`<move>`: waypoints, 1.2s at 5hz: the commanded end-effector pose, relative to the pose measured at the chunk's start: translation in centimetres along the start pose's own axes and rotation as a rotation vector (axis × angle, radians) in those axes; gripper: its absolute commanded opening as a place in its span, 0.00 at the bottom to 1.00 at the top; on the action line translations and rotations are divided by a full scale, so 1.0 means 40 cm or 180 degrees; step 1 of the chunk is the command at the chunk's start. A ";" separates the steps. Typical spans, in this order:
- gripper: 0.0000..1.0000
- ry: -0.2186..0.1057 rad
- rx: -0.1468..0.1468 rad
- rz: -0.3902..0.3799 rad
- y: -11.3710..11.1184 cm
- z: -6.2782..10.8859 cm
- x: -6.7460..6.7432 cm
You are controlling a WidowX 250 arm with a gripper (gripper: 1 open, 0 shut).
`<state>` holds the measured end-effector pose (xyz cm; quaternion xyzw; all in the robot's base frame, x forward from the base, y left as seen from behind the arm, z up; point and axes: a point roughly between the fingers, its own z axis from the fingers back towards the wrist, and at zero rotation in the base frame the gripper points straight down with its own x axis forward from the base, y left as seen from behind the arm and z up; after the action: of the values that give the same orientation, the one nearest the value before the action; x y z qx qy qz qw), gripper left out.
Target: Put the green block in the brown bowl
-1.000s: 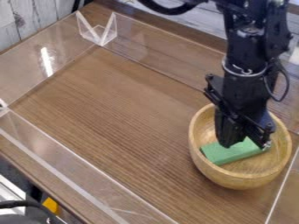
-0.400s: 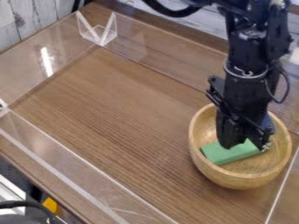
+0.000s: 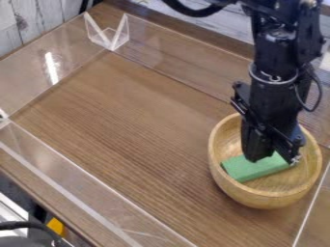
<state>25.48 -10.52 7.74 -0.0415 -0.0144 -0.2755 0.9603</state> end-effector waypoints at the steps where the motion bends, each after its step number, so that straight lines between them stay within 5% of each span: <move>1: 0.00 -0.0133 0.0017 0.0005 0.011 0.027 0.021; 6: 0.00 -0.0107 0.0007 0.0045 0.020 0.023 0.018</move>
<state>25.51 -10.05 7.45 -0.0436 -0.0058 -0.2709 0.9616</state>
